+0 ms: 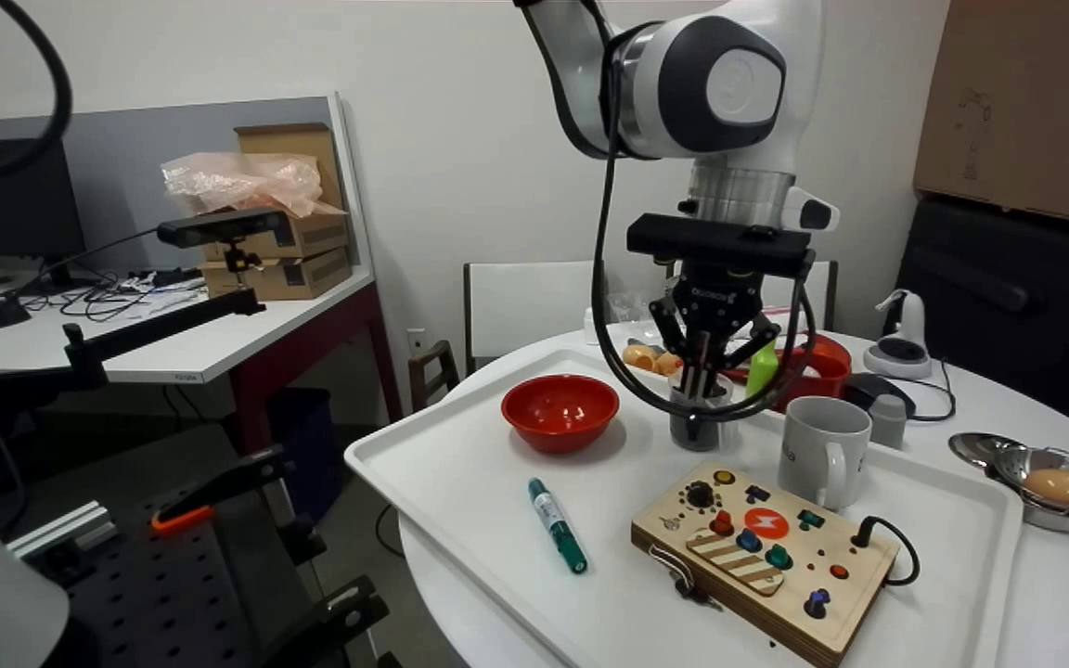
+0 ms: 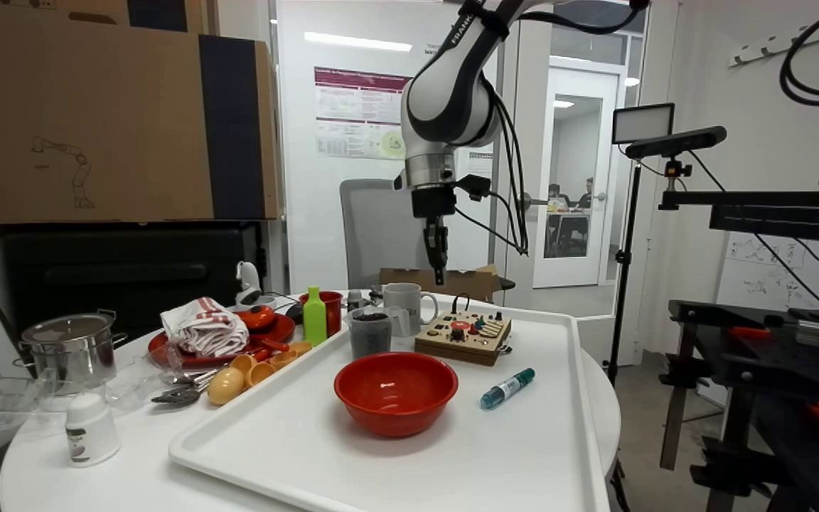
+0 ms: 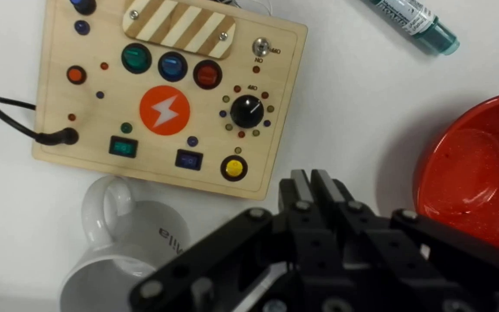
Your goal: Press down on the yellow button
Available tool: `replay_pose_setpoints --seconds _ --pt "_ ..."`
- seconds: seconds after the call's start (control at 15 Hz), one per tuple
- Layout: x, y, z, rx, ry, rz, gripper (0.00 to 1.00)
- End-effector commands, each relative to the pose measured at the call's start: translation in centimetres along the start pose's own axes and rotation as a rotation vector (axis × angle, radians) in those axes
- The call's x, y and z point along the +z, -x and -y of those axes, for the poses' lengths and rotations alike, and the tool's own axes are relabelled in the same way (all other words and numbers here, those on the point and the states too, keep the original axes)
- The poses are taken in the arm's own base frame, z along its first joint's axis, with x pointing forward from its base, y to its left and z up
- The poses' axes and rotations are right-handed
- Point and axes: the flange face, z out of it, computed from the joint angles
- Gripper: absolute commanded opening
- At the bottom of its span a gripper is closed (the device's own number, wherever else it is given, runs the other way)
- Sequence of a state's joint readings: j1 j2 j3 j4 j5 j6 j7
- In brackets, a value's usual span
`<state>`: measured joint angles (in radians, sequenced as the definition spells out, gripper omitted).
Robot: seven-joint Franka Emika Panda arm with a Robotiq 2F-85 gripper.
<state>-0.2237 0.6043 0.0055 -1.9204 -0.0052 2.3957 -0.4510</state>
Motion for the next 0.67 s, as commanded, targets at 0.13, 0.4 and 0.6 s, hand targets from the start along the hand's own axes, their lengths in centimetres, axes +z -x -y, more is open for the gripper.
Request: replay_pose_setpoints --seconds 0.13,0.4,0.6 --pt "2.4 -2.2 -0.8 0.055 0.036 -0.01 0.11" --pt "2.7 -1.7 -0.9 0.048 0.018 0.0 0.11" --pt "3.0 -1.9 -1.1 0.049 0.021 -0.001 0.11"
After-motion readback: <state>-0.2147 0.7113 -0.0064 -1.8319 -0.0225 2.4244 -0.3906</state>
